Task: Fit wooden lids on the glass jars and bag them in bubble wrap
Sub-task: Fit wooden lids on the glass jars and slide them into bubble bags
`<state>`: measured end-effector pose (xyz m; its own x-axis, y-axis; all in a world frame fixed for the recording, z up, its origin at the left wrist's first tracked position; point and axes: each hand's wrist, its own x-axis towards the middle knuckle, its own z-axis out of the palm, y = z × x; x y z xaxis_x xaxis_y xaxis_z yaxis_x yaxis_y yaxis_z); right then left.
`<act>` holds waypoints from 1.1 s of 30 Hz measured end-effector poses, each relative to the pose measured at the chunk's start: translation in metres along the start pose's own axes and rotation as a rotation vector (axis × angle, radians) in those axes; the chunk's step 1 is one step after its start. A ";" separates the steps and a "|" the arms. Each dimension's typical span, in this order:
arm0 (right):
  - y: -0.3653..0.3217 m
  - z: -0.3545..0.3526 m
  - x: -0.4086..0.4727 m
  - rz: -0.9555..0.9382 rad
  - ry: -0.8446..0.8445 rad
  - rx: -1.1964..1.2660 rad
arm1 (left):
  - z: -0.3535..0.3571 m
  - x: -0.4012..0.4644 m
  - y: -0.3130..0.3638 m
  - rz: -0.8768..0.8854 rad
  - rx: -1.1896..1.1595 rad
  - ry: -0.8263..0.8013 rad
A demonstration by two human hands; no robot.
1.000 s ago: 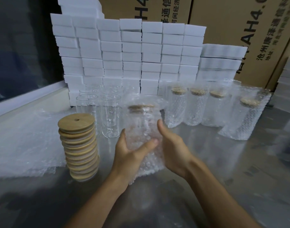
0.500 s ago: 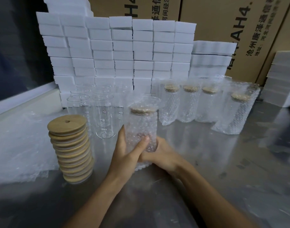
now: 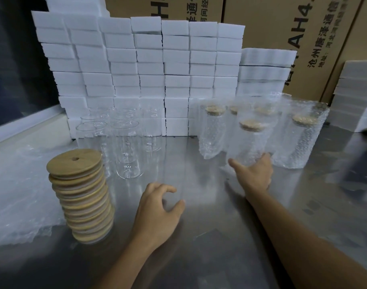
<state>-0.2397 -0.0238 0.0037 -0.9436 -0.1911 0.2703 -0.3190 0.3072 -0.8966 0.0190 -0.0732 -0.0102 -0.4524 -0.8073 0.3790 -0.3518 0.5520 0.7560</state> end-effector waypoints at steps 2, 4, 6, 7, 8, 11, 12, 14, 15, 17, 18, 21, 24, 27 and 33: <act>0.003 0.000 0.016 0.030 0.039 0.067 | 0.001 0.000 -0.001 0.009 -0.009 0.009; 0.006 0.000 0.030 0.043 0.058 0.096 | 0.001 0.001 -0.001 0.013 -0.017 0.019; 0.009 -0.001 0.041 0.039 0.070 0.099 | 0.001 0.002 0.000 0.007 -0.018 0.017; 0.010 -0.001 0.046 0.039 0.080 0.095 | 0.001 0.003 0.000 0.007 -0.016 0.016; 0.010 -0.001 0.050 0.044 0.093 0.086 | 0.001 0.003 0.000 0.009 -0.012 0.016; 0.012 0.000 0.056 0.062 0.135 0.019 | 0.002 0.005 0.000 0.012 -0.004 0.019; 0.012 0.000 0.057 0.068 0.147 -0.005 | 0.002 0.006 0.001 0.013 0.002 0.019; 0.012 0.001 0.059 0.075 0.165 -0.048 | 0.002 0.006 0.001 0.017 0.026 0.020; 0.012 0.000 0.059 0.075 0.169 -0.063 | 0.002 0.006 0.000 0.018 0.030 0.020; 0.013 -0.001 0.060 0.069 0.172 -0.056 | 0.003 0.006 0.000 0.017 0.024 0.021; 0.013 -0.001 0.059 0.070 0.174 -0.031 | 0.004 0.006 0.000 0.010 0.013 0.032; 0.013 -0.002 0.054 0.122 0.183 0.064 | 0.007 0.009 0.002 -0.092 -0.073 0.159; 0.006 -0.001 0.039 0.157 0.205 0.074 | 0.008 0.015 0.007 -0.205 -0.189 0.294; -0.009 0.005 0.012 0.129 0.268 0.051 | 0.007 0.017 0.009 -0.257 -0.275 0.363; -0.037 0.043 -0.059 -0.002 -0.100 0.117 | 0.008 0.027 0.014 -0.315 -0.413 0.524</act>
<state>-0.1683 -0.0636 0.0060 -0.9278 -0.2850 0.2407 -0.3025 0.1970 -0.9326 -0.0046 -0.0852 0.0061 0.1064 -0.9655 0.2377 -0.0160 0.2374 0.9713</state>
